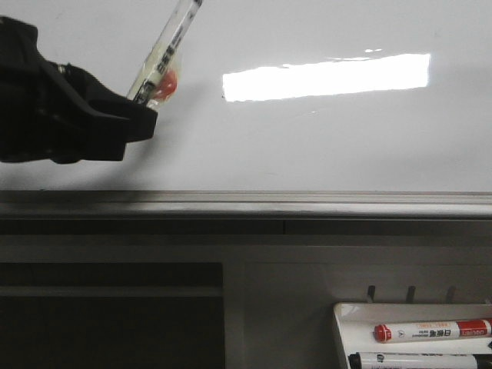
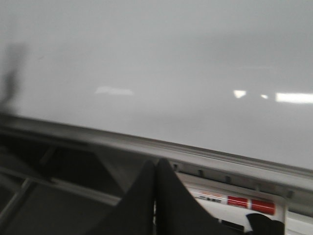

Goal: Write number 2 on whiteboard

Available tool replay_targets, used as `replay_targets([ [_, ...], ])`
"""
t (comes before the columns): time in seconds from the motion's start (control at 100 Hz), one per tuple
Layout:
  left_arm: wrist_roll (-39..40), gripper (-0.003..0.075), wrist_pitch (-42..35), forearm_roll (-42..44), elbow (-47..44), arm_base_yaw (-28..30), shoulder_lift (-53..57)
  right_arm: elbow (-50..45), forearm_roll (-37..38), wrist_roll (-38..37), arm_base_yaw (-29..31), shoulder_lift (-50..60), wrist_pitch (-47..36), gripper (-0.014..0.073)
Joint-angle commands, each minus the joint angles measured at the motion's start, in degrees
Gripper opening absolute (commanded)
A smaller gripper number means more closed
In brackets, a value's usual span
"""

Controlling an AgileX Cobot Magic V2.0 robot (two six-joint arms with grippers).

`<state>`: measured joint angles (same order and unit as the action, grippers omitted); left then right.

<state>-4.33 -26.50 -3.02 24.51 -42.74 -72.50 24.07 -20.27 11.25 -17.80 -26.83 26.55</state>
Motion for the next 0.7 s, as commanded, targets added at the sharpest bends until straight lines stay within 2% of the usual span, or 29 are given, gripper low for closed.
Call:
replay_targets([
  [0.0, 0.49, -0.002, -1.74, 11.32, 1.29, -0.17, 5.05, 4.52, -2.23, 7.27, -5.32, -3.81, -1.34, -0.006],
  [0.11, 0.49, -0.002, 2.58, 21.27, 1.29, -0.17, 10.0, 8.22, -2.23, 11.75, -12.15, -9.44, -1.22, 0.0006],
  [0.18, 0.49, -0.002, 6.06, 28.97, 1.29, -0.17, 13.11, 10.69, -2.23, 13.35, -16.15, -13.17, -1.22, 0.0117],
  [0.29, 0.49, -0.002, 11.57, 37.61, 1.29, -0.3, 16.67, 14.3, -2.23, 18.88, -22.15, -18.83, -1.33, 0.0365],
  [0.33, 0.49, -0.002, 12.92, 39.65, 1.29, -0.3, 17.54, 15.28, -2.23, 20.87, -23.83, -20.32, -1.33, 0.0409],
  [0.46, 0.49, -0.002, 14.83, 43.68, 1.29, -0.3, 19.63, 17.26, -2.11, 29.82, -29.04, -25.05, -4.56, 0.0417],
  [0.69, 0.49, -0.002, 13.99, 44.22, 1.14, -0.3, 19.8, 18.6, -1.89, 32.01, -31.09, -30.51, -13.54, 0.0417],
])
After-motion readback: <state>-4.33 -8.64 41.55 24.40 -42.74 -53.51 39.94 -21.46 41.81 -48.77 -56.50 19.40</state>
